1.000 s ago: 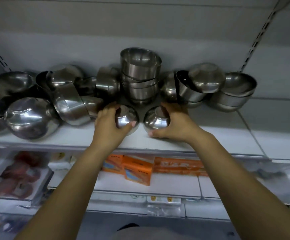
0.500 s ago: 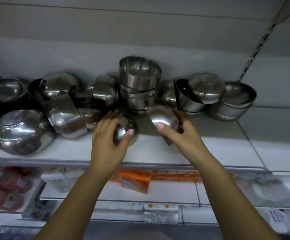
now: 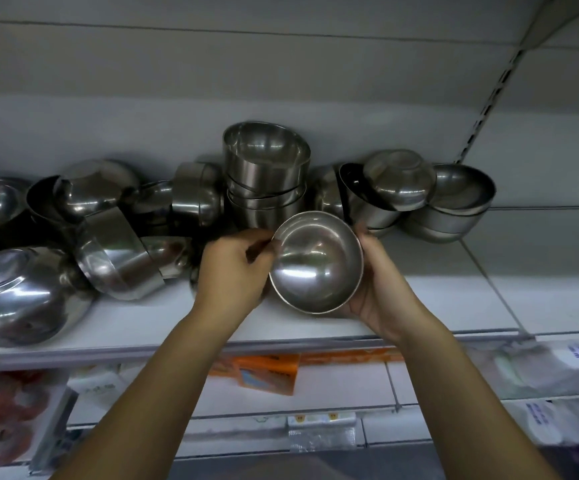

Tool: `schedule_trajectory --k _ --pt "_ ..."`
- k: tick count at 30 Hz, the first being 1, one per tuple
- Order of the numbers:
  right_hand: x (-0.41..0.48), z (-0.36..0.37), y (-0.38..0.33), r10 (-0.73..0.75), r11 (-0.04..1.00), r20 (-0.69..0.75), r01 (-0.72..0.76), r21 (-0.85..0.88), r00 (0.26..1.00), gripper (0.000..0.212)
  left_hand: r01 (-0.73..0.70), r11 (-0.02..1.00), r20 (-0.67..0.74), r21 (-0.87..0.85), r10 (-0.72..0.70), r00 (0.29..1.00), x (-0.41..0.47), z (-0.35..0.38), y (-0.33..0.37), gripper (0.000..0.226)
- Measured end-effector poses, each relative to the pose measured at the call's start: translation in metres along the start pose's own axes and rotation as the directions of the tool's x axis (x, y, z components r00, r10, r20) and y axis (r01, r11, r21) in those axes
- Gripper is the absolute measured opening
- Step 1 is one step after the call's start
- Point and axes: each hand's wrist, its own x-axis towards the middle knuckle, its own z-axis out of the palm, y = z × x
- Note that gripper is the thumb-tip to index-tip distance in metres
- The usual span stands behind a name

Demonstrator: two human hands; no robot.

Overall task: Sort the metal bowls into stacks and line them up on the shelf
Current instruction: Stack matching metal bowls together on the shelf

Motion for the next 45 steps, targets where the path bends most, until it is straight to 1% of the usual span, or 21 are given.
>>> schedule_trajectory --k 2,3,5,7,10,12,14,16,17,19,22,25,27,30,33,35,36,38,40,43,45 --pt "0.001 -0.001 -0.001 -0.023 0.993 -0.079 0.013 -0.119 0.997 0.065 0.007 0.999 -0.033 0.050 -0.005 0.999 0.002 -0.002 -0.002 0.014" --pt "0.000 -0.001 -0.002 -0.072 0.977 -0.120 0.046 -0.208 0.990 0.062 0.012 0.998 -0.036 0.059 -0.010 0.999 0.002 -0.004 -0.003 0.013" --pt "-0.002 -0.003 -0.005 -0.239 0.906 -0.144 0.167 -0.389 0.960 0.047 0.012 0.995 -0.016 0.101 -0.011 1.000 0.003 -0.006 -0.003 0.012" --pt "-0.005 -0.005 -0.007 -0.365 0.814 -0.114 0.258 -0.520 0.924 0.031 0.005 0.984 0.011 0.180 -0.007 1.000 0.004 -0.007 -0.002 0.011" --pt "-0.003 -0.011 -0.003 -0.412 0.686 -0.102 0.235 -0.689 0.905 0.035 -0.026 0.965 0.026 0.261 0.020 0.999 0.004 -0.007 -0.001 0.010" --pt "0.000 -0.014 0.001 -0.453 0.634 -0.130 0.216 -0.743 0.882 0.028 -0.041 0.960 0.032 0.278 0.034 0.999 0.004 -0.005 -0.002 0.013" --pt "0.004 -0.018 0.004 -0.473 0.637 -0.170 0.202 -0.744 0.865 0.031 -0.047 0.970 0.045 0.238 0.038 0.998 0.002 -0.004 -0.003 0.013" --pt "0.007 -0.023 0.008 -0.471 0.640 -0.198 0.178 -0.748 0.860 0.032 -0.056 0.986 0.041 0.160 0.050 0.998 -0.002 -0.004 -0.003 0.009" --pt "0.008 -0.026 0.009 -0.472 0.630 -0.204 0.166 -0.758 0.858 0.033 -0.058 0.991 0.021 0.119 0.056 0.998 -0.003 -0.006 -0.003 0.009" --pt "0.010 -0.033 0.012 -0.472 0.598 -0.204 0.141 -0.789 0.858 0.035 -0.042 0.996 -0.048 0.081 0.045 0.998 -0.006 -0.011 -0.007 0.015" --pt "0.012 -0.039 0.010 -0.489 0.573 -0.211 0.130 -0.809 0.846 0.036 -0.009 0.989 -0.132 0.146 0.028 0.991 -0.007 -0.018 -0.017 0.027" --pt "0.017 -0.043 0.008 -0.496 0.577 -0.257 0.093 -0.812 0.830 0.037 0.017 0.979 -0.160 0.203 0.016 0.987 -0.009 -0.021 -0.026 0.029" --pt "0.019 -0.046 0.009 -0.472 0.589 -0.275 0.068 -0.805 0.838 0.036 0.002 0.958 -0.141 0.286 0.040 0.989 -0.012 -0.021 -0.033 0.034" --pt "0.023 -0.049 0.011 -0.436 0.619 -0.282 0.057 -0.783 0.855 0.033 -0.019 0.925 -0.090 0.379 0.057 0.994 -0.013 -0.019 -0.042 0.050" --pt "0.025 -0.049 0.012 -0.423 0.661 -0.312 0.054 -0.749 0.851 0.027 -0.016 0.919 -0.003 0.393 0.019 1.000 -0.009 -0.017 -0.047 0.058" --pt "0.025 -0.048 0.012 -0.414 0.691 -0.334 0.053 -0.721 0.846 0.031 -0.028 0.903 0.046 0.428 0.009 0.999 -0.008 -0.016 -0.047 0.060" --pt "0.024 -0.048 0.013 -0.408 0.697 -0.338 0.051 -0.715 0.848 0.034 -0.023 0.897 0.066 0.442 -0.007 0.998 -0.007 -0.015 -0.046 0.065" --pt "0.023 -0.049 0.014 -0.399 0.692 -0.326 0.048 -0.721 0.857 0.036 -0.017 0.892 0.107 0.453 -0.035 0.994 -0.009 -0.015 -0.044 0.078" --pt "0.021 -0.049 0.015 -0.400 0.673 -0.306 0.050 -0.738 0.864 0.035 -0.031 0.889 0.132 0.457 -0.034 0.991 -0.009 -0.016 -0.043 0.088" --pt "0.022 -0.052 0.015 -0.391 0.672 -0.304 0.044 -0.739 0.869 0.031 -0.035 0.887 0.152 0.461 -0.040 0.988 -0.007 -0.017 -0.043 0.098" --pt "0.022 -0.052 0.014 -0.385 0.679 -0.302 0.046 -0.732 0.872 0.032 -0.032 0.885 0.152 0.464 -0.044 0.987 -0.007 -0.018 -0.044 0.100"
